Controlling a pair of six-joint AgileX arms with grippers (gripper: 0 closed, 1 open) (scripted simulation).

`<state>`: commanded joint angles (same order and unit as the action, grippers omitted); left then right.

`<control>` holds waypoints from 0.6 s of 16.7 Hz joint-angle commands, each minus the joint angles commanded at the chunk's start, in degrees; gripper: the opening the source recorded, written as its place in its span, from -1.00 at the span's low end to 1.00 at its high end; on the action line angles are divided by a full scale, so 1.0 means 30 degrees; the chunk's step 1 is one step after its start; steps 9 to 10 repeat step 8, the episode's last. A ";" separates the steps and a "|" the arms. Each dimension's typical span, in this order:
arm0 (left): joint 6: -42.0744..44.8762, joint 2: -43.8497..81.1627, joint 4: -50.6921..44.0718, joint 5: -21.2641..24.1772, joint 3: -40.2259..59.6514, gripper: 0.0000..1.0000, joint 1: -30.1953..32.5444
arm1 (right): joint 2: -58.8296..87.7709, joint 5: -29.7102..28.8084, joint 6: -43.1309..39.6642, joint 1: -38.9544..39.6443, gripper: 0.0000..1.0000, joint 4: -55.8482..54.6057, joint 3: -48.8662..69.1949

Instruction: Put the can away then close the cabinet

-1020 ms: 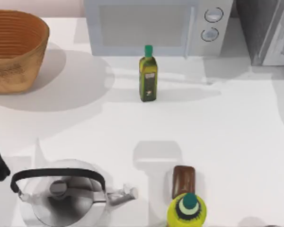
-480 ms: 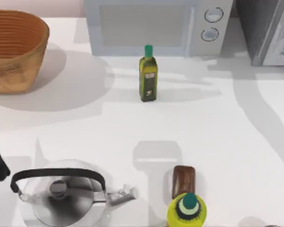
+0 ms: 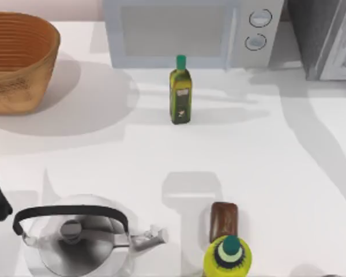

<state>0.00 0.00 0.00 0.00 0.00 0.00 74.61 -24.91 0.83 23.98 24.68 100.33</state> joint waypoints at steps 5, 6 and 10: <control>0.0000 0.0000 0.0000 0.0000 0.0000 1.00 0.0000 | 0.2100 0.1054 -0.0005 -0.1090 1.00 -0.0435 0.1286; 0.0000 0.0000 0.0000 0.0000 0.0000 1.00 0.0000 | 0.2352 0.1172 0.0003 -0.1283 1.00 -0.0532 0.1484; 0.0000 0.0000 0.0000 0.0000 0.0000 1.00 0.0000 | 0.2516 0.1252 0.0011 -0.1435 1.00 -0.0621 0.1636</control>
